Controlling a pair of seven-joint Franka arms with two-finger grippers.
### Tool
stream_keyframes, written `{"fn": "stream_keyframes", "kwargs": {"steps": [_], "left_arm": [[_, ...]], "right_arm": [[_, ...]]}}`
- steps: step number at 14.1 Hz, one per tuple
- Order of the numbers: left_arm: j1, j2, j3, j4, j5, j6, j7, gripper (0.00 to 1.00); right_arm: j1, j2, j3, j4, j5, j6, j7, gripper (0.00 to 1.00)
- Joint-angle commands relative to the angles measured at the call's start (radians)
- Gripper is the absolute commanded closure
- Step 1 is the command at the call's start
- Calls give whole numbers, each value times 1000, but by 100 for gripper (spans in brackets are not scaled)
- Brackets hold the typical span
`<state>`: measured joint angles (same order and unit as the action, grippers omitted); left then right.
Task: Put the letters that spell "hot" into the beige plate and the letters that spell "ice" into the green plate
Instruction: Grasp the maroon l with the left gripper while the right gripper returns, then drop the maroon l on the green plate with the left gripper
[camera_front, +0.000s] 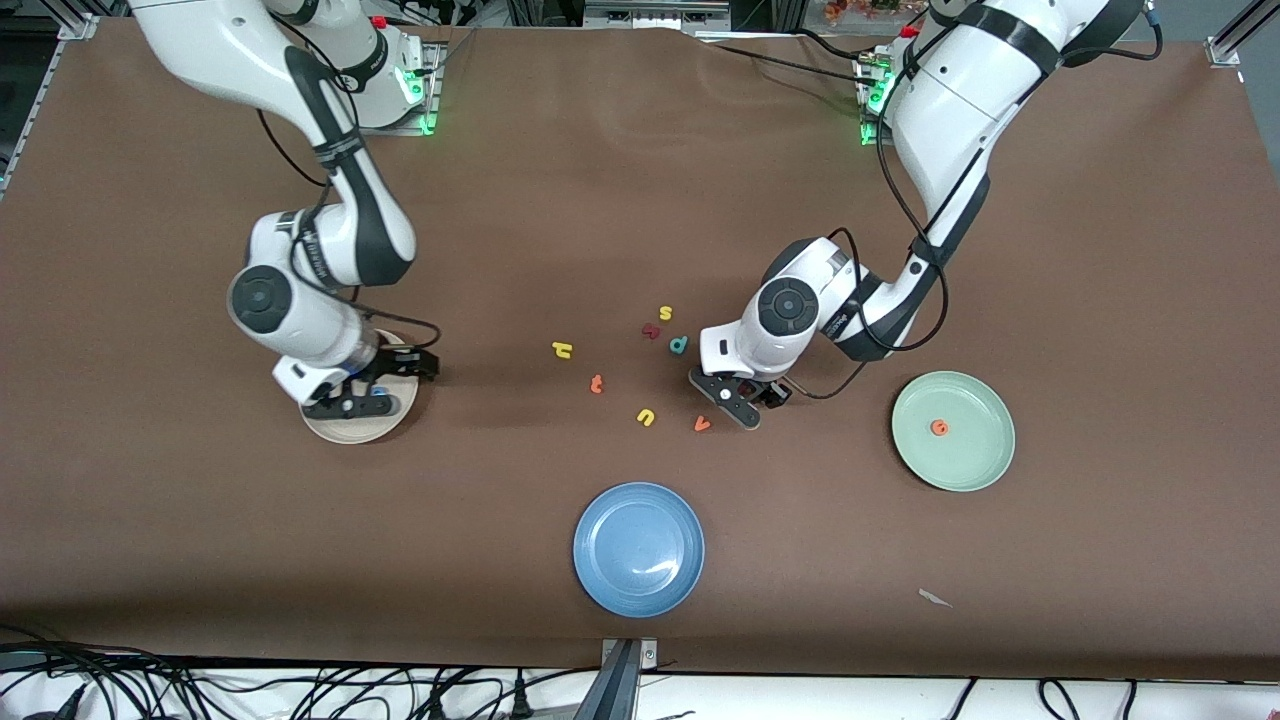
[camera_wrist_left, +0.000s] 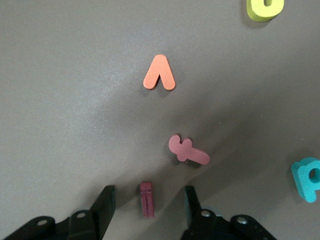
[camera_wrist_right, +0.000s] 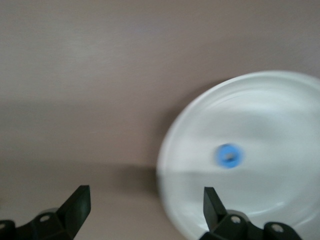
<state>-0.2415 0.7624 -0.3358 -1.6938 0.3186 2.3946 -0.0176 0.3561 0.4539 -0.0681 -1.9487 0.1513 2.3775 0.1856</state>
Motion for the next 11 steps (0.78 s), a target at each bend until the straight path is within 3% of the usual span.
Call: {"fn": "stream_keyframes", "kwargs": {"steps": [1,2,7,11], "left_arm": [[-12,14,11,23,40,2,-21,87],[-10,12,11,23,40,0,-41,100],[22,-30,14,23,43,-41,-87,100],[141,-141,3,26,28,-236,0,100]], "right_arm": [[55,-12,31,8,4,12,177,0],[95,-5,31,8,-1,35,243,0],[220,77,27,54,-7,101,512,0],[283,167,27,143,-84,105,722,0]]}}
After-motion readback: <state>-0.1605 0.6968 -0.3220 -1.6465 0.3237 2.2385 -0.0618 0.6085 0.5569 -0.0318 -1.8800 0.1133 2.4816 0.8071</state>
